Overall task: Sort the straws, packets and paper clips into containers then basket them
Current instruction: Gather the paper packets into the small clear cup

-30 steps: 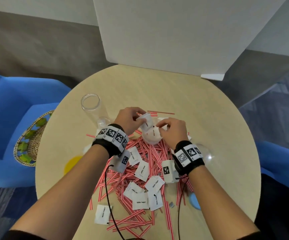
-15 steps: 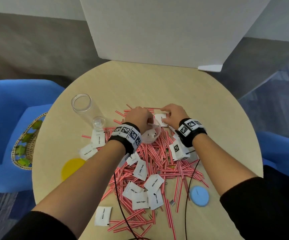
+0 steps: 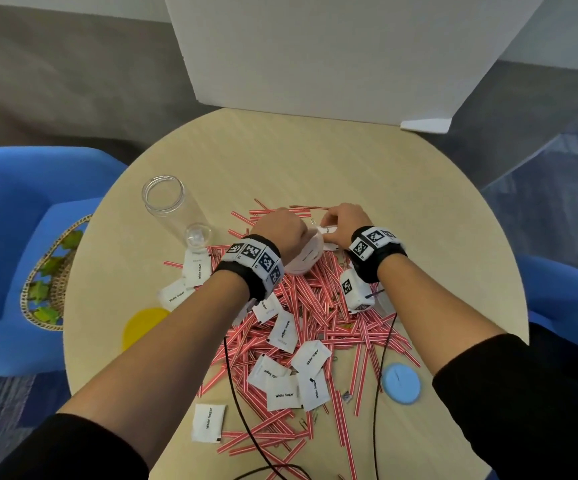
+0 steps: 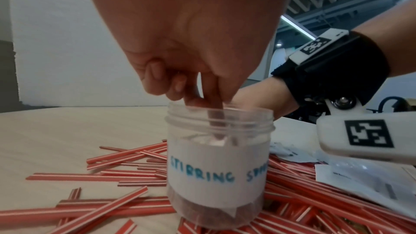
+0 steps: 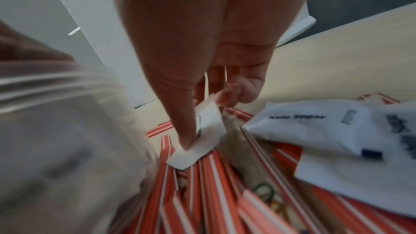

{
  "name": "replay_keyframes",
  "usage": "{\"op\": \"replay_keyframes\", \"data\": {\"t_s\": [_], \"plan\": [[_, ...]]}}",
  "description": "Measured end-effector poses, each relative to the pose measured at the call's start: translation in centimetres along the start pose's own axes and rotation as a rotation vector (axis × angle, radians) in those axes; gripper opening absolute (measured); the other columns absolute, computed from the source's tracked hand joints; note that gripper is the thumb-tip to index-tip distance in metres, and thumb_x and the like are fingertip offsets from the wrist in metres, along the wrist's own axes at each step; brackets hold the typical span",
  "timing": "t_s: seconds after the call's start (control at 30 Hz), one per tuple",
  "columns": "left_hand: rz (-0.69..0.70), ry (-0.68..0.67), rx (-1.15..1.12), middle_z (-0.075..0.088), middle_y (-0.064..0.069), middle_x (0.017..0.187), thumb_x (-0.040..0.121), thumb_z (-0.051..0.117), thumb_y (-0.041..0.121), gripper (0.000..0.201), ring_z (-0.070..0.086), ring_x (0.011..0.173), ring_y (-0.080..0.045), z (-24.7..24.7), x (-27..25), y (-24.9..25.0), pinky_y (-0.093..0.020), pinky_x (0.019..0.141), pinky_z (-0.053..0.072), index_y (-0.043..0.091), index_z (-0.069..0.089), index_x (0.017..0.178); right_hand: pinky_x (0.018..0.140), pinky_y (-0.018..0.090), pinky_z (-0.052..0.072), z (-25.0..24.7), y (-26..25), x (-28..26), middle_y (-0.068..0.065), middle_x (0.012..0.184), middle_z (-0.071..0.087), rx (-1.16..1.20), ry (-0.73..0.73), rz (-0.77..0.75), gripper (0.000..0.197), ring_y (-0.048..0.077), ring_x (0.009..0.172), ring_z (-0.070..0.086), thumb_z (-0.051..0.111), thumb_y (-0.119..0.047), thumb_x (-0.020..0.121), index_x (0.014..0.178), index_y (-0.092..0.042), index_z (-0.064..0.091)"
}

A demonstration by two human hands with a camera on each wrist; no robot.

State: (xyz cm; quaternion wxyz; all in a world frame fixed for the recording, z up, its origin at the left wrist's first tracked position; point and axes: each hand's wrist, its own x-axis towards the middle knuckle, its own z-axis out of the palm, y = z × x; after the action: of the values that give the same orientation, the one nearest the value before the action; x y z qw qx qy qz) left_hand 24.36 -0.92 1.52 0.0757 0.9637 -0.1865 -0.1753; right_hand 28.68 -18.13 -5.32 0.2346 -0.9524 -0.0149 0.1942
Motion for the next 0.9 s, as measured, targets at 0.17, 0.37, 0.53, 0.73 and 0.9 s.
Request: {"op": "replay_keyframes", "data": {"t_s": [0.17,0.37,0.53,0.73,0.9], "plan": [[0.035,0.003,0.010,0.058,-0.001,0.112,0.091,0.064,0.033,0.022,0.052,0.107,-0.020,-0.1,-0.2,-0.6,-0.034,0.091,0.047,0.023,0.071,0.109,0.063,0.024,0.044,0.3,-0.6,-1.0,0.005,0.098,0.070,0.014,0.004,0.015,0.022,0.019,0.083,0.062,0.077,-0.022,0.079,0.099,-0.018,0.072],[-0.132,0.237,-0.170,0.057,0.006,0.093,0.081,0.076,0.024,0.024,0.055,0.094,-0.017,0.3,-2.2,-2.4,-0.032,0.083,0.051,0.026,0.068,0.104,0.067,0.027,0.050,-3.1,2.0,-3.4,0.005,0.099,0.072,0.276,0.162,0.195,0.027,0.020,0.081,0.065,0.073,-0.027,0.087,0.108,-0.010,0.072],[-0.428,0.463,-0.551,0.062,0.003,0.073,0.078,0.077,0.025,0.016,0.056,0.065,-0.012,1.5,-6.2,-5.5,-0.024,0.057,0.043,0.023,0.063,0.086,0.056,0.023,0.038,-1.6,3.9,-5.6,0.004,0.086,0.065,0.225,0.104,0.297,0.027,0.022,0.077,0.059,0.078,-0.036,0.080,0.090,-0.012,0.074],[-0.418,0.057,-0.458,0.066,0.007,0.084,0.065,0.086,0.048,0.043,0.064,0.080,-0.014,5.8,-8.9,-5.6,-0.029,0.073,0.056,0.023,0.069,0.095,0.078,0.028,0.054,1.4,2.2,-6.0,0.009,0.108,0.073,0.138,0.201,0.271,0.054,0.023,0.093,0.068,0.089,-0.037,0.066,0.111,-0.011,0.074],[-0.396,0.031,-0.353,0.065,0.003,0.099,0.064,0.087,0.046,0.049,0.062,0.091,-0.018,7.3,-9.1,-4.5,-0.035,0.083,0.056,0.023,0.067,0.103,0.076,0.027,0.054,1.3,2.4,-6.3,0.009,0.104,0.074,0.167,0.196,0.273,0.054,0.021,0.086,0.067,0.089,-0.036,0.067,0.112,-0.009,0.074]]}}
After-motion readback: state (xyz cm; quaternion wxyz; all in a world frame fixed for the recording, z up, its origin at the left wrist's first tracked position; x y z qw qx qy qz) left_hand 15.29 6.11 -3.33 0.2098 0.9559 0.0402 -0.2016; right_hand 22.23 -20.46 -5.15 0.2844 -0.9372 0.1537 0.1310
